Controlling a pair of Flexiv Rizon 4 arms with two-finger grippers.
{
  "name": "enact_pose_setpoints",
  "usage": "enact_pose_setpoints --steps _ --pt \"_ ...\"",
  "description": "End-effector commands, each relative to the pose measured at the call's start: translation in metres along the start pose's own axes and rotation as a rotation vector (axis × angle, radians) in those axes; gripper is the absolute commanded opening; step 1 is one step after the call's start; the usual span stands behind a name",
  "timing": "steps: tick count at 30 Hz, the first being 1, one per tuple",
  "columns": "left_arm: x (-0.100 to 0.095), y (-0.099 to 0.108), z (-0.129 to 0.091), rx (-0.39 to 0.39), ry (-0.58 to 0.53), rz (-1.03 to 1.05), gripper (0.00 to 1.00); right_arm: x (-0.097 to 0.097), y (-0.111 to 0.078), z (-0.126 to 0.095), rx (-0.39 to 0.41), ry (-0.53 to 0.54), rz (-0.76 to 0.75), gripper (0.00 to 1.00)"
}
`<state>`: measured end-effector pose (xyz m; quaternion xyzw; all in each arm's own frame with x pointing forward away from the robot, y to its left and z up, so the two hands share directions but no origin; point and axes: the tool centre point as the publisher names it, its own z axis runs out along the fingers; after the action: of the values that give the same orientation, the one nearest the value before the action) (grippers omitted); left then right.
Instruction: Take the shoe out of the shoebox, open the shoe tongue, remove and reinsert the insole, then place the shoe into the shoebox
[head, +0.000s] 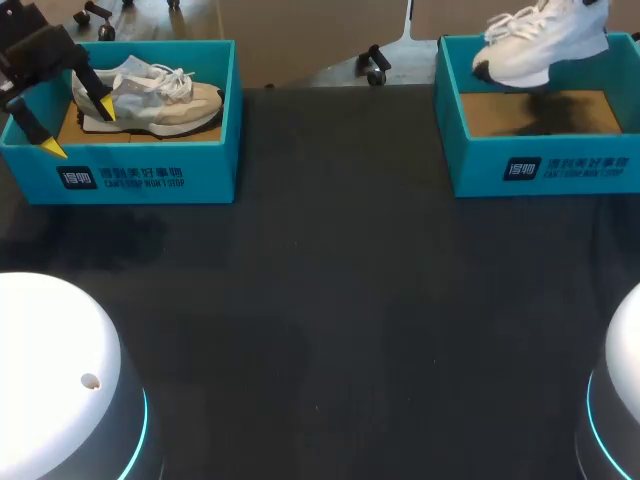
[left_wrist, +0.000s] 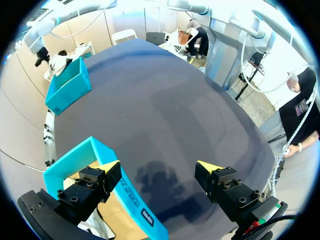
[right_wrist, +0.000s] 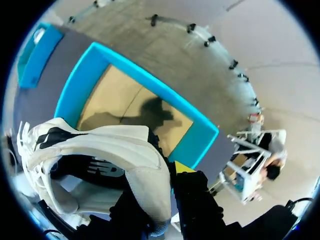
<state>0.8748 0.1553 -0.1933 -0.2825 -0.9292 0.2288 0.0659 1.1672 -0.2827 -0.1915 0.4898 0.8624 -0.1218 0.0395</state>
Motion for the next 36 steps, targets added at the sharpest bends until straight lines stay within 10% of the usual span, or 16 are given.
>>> enact_pose_setpoints --steps 1,36 --pt "0.000 0.000 0.000 -0.002 0.001 0.001 1.00 -0.005 -0.006 0.007 0.031 0.101 0.209 0.00" --pt "0.000 0.000 0.000 -0.002 0.001 0.001 1.00 -0.002 -0.051 0.040 0.038 -0.109 0.626 0.00"
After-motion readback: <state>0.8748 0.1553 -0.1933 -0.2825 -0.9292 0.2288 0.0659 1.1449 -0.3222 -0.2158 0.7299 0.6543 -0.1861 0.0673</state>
